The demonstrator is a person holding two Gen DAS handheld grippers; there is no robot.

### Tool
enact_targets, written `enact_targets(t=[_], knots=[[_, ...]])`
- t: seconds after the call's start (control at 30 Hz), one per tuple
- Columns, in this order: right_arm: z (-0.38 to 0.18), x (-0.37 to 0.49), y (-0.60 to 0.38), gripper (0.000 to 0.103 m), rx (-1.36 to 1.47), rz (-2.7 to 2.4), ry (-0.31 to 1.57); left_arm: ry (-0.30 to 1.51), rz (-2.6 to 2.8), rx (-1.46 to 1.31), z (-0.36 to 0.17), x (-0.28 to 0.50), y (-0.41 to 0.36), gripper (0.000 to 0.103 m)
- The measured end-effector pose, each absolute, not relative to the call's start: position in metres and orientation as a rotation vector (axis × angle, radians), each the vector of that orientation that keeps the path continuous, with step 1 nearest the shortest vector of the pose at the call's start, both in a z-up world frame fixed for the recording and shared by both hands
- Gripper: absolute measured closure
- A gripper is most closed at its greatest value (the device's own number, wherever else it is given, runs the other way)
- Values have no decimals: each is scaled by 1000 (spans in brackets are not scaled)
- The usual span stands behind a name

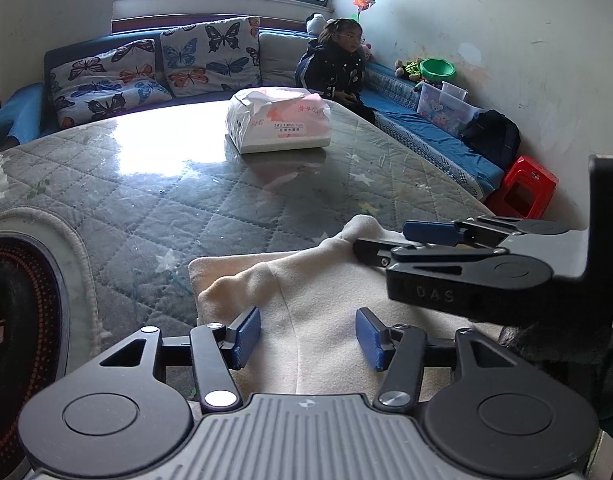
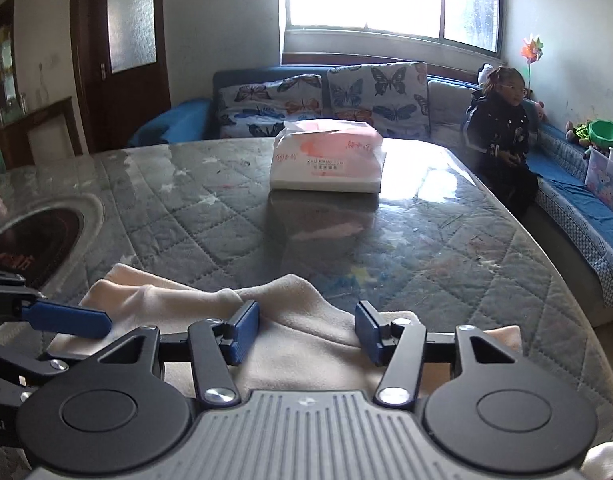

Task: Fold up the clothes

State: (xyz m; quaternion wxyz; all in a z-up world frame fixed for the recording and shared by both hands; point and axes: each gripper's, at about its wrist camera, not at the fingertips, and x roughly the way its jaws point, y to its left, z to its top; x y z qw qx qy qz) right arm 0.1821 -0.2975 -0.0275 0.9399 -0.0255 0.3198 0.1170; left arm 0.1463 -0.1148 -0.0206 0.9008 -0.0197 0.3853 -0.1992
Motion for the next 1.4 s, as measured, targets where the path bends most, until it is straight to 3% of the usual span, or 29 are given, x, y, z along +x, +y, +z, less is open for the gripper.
enact_targets(t=[0.3, 0.77, 0.9, 0.97, 1.03, 1.13, 1.4], knots=[[-8, 117, -319, 47, -32, 230, 610, 768, -414, -1, -14, 121, -119, 37], [-21, 30, -335, 46, -50, 158, 604, 749, -387, 70, -21, 83, -121, 32], [-15, 19, -331, 34, -35, 165, 593, 761, -375, 57, -18, 74, -121, 24], [-14, 13, -327, 33, -41, 168, 591, 771, -370, 52, -17, 69, -120, 21], [-15, 8, -323, 23, -42, 168, 594, 781, -365, 48, -17, 63, -120, 19], [-16, 2, -319, 21, -32, 170, 599, 785, -351, 46, -18, 56, -118, 14], [-16, -14, -314, 2, -15, 154, 605, 777, -330, 58, -15, 38, -117, 4]])
